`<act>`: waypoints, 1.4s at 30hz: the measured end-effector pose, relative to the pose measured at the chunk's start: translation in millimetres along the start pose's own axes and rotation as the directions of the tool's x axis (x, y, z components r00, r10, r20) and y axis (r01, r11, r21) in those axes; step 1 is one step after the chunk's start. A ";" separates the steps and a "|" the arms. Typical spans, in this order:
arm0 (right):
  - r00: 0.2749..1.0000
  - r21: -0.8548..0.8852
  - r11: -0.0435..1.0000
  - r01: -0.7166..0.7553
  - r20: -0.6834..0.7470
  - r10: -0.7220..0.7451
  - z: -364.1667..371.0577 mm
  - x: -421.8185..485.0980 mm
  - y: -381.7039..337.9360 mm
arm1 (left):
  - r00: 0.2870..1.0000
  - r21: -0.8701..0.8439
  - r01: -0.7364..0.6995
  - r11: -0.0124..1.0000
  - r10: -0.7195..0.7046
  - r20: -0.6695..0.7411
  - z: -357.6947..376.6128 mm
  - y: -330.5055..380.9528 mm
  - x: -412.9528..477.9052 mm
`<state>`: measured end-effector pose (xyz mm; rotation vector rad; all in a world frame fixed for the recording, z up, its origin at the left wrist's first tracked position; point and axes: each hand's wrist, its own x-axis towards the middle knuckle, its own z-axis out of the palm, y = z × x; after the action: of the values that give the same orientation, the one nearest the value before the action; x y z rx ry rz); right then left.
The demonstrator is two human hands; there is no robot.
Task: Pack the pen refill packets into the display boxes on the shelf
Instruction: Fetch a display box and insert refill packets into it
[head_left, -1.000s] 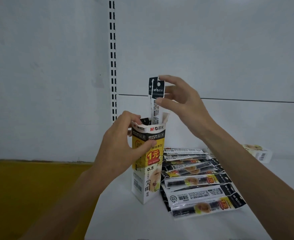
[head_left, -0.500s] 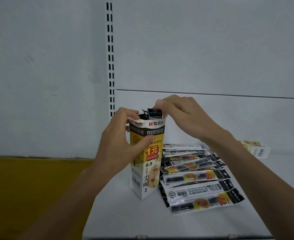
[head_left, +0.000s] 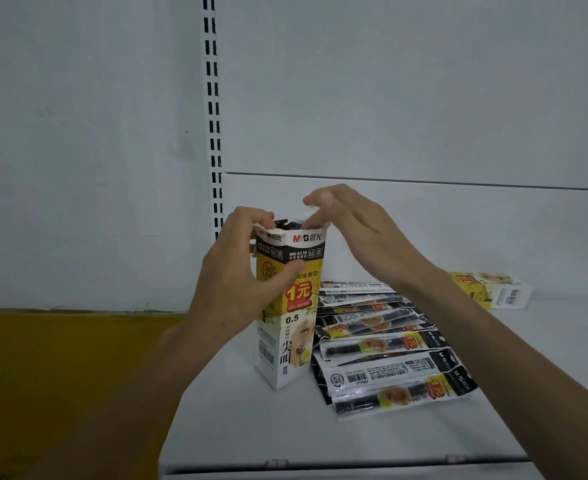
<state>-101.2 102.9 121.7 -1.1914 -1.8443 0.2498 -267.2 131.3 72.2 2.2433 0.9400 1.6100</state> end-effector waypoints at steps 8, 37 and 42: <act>0.989 -0.033 0.997 -0.070 -0.135 0.064 -11.7 2.8 38.8 | 1.000 -0.013 0.022 1.000 -0.022 -0.009 -5.1 -6.2 -3.3; 0.978 0.122 0.973 -0.197 -0.044 0.204 -24.6 -8.7 62.0 | 0.994 0.051 0.026 0.998 -0.032 0.108 -18.2 1.6 10.9; 0.985 0.267 0.953 -0.144 -0.057 0.164 -33.1 4.5 18.0 | 0.962 0.142 0.010 0.990 -0.048 0.267 -26.1 11.2 20.1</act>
<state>-65.2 106.5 132.8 -1.1428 -1.5948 0.5115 -283.0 130.3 103.2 2.4497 1.0303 1.2170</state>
